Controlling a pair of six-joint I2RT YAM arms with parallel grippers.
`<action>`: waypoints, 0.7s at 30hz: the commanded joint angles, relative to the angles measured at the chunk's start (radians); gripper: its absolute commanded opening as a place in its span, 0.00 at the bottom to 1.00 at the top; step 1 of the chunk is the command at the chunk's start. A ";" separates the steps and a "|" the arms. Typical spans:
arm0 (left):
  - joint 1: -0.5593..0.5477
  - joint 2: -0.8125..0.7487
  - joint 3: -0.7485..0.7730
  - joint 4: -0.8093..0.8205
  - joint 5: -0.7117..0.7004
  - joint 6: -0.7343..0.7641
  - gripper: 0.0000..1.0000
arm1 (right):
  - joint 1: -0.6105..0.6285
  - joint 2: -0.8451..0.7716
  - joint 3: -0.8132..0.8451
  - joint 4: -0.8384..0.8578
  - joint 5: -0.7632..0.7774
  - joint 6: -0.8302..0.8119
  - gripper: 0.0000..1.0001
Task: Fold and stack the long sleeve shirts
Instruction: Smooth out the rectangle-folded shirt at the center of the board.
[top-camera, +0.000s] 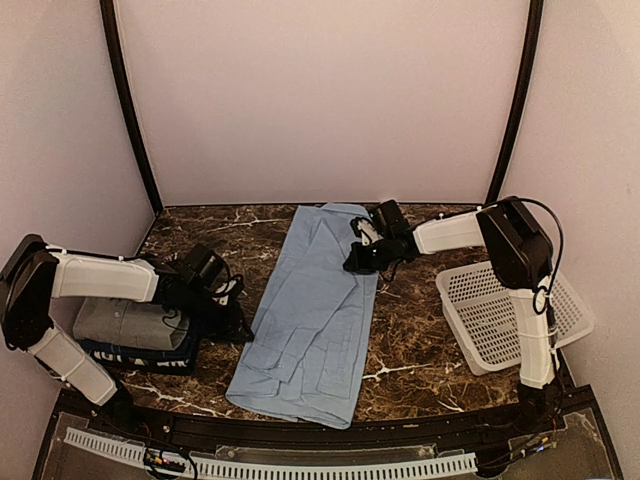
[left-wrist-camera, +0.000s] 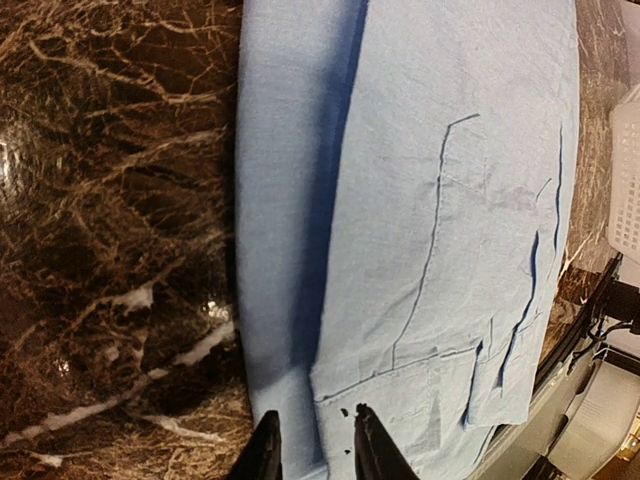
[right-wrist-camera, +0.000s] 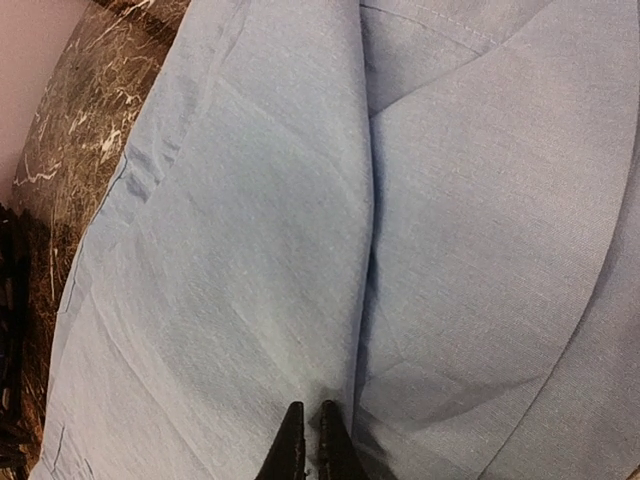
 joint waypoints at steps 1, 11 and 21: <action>0.006 -0.035 0.000 0.021 0.027 0.008 0.24 | -0.002 -0.025 0.059 0.039 0.005 -0.008 0.05; 0.006 -0.031 0.022 0.032 0.030 -0.001 0.23 | -0.002 0.158 0.298 0.177 -0.031 0.063 0.04; 0.006 -0.024 0.076 0.013 0.015 0.012 0.23 | -0.009 0.387 0.549 0.199 0.077 0.128 0.00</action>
